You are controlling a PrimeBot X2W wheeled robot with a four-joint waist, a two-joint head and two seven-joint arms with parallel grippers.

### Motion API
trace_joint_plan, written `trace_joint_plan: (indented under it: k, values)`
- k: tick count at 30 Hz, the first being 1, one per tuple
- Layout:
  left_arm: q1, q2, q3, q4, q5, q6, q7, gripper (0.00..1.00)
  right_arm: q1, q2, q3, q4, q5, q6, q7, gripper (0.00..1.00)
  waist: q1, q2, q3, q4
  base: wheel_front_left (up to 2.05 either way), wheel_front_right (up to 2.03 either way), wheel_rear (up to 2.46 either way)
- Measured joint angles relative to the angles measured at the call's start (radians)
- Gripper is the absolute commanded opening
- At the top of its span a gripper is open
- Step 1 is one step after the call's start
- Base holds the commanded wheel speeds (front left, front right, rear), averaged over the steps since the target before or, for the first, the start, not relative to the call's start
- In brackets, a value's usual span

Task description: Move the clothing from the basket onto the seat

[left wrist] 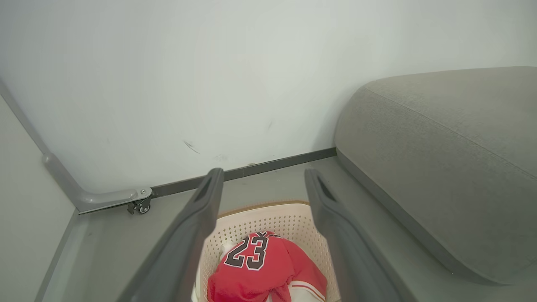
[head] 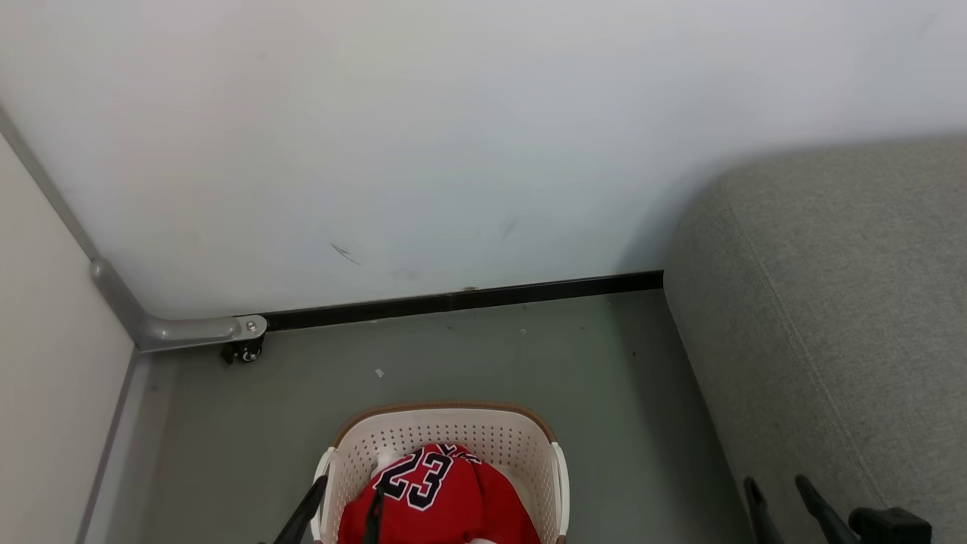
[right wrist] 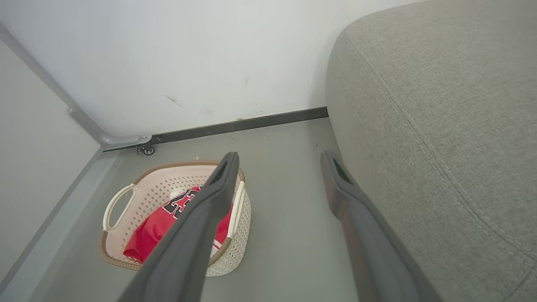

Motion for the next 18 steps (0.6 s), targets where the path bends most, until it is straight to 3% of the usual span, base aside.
trace_joint_plan:
  k: [11,18]
  values:
    - [-0.011,0.002,-0.052,0.021,-0.006,-0.035,0.000,1.00,0.045,0.002,-0.024,-0.039,-0.009,0.000,0.000,1.00,0.0000,0.0000,0.060,-0.020,0.00,0.00,0.00]
    - [-0.056,0.002,-0.053,0.098,0.045,-0.047,-0.001,1.00,0.064,0.002,-0.005,-0.076,-0.008,0.000,0.000,1.00,0.0000,0.0000,0.111,-0.039,0.00,0.00,0.00]
